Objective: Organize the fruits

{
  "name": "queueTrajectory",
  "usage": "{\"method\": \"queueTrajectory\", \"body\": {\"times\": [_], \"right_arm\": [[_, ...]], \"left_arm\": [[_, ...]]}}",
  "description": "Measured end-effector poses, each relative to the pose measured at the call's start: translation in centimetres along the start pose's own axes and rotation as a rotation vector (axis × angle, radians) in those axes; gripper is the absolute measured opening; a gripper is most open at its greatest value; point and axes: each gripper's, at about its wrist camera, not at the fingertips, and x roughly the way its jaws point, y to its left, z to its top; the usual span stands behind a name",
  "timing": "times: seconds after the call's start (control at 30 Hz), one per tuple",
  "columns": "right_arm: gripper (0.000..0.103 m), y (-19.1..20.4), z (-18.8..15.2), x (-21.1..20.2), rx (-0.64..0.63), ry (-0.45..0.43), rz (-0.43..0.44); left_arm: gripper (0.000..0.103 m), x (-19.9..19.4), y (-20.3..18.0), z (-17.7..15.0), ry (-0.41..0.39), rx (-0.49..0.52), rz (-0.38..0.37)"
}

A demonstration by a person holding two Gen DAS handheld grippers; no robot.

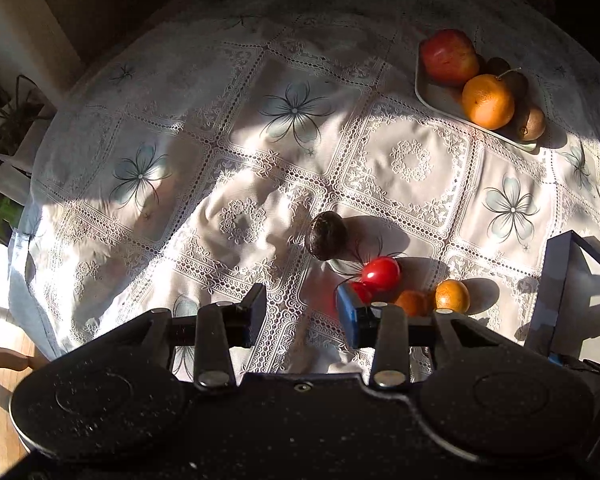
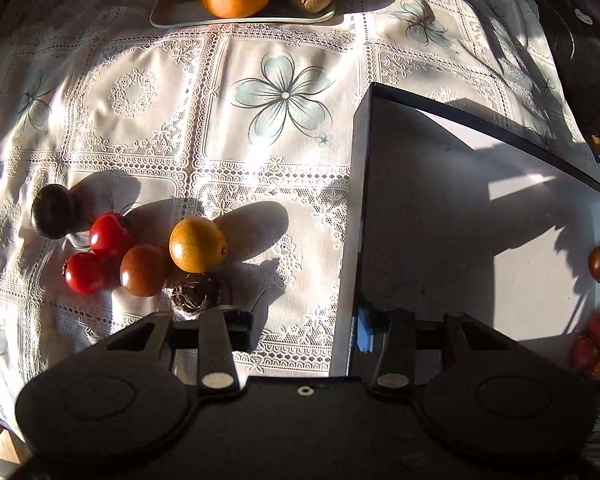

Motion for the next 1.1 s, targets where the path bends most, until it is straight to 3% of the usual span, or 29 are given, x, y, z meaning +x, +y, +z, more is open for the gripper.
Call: {"method": "queueTrajectory", "body": {"times": [0.1,0.3,0.47,0.67,0.87,1.03,1.1], "right_arm": [[0.048,1.2,0.0,-0.3,-0.034,-0.005,0.054],[0.047,4.0,-1.0,0.8,-0.130,0.023,0.004],[0.044,1.8,-0.6,-0.7,-0.065,0.005,0.071],[0.045,-0.3,1.2,-3.0,0.046,-0.072,0.176],[0.047,-0.1,1.6,-3.6,0.092,-0.125,0.165],[0.043,1.7,1.4,-5.6,0.019,-0.253,0.147],[0.042,2.8,1.5,-5.4,-0.030,-0.234,0.169]], "left_arm": [[0.048,0.3,0.4,0.0,0.009,-0.004,0.002],[0.048,0.4,1.1,0.1,0.011,-0.013,0.004],[0.048,0.5,1.3,0.3,0.007,-0.014,0.010],[0.048,1.0,1.3,0.2,0.015,-0.005,0.016],[0.048,1.6,1.5,0.3,0.030,0.001,0.016],[0.047,2.2,2.4,0.6,0.042,-0.012,0.023],[0.047,2.5,2.7,0.6,0.046,-0.011,0.027]]}}
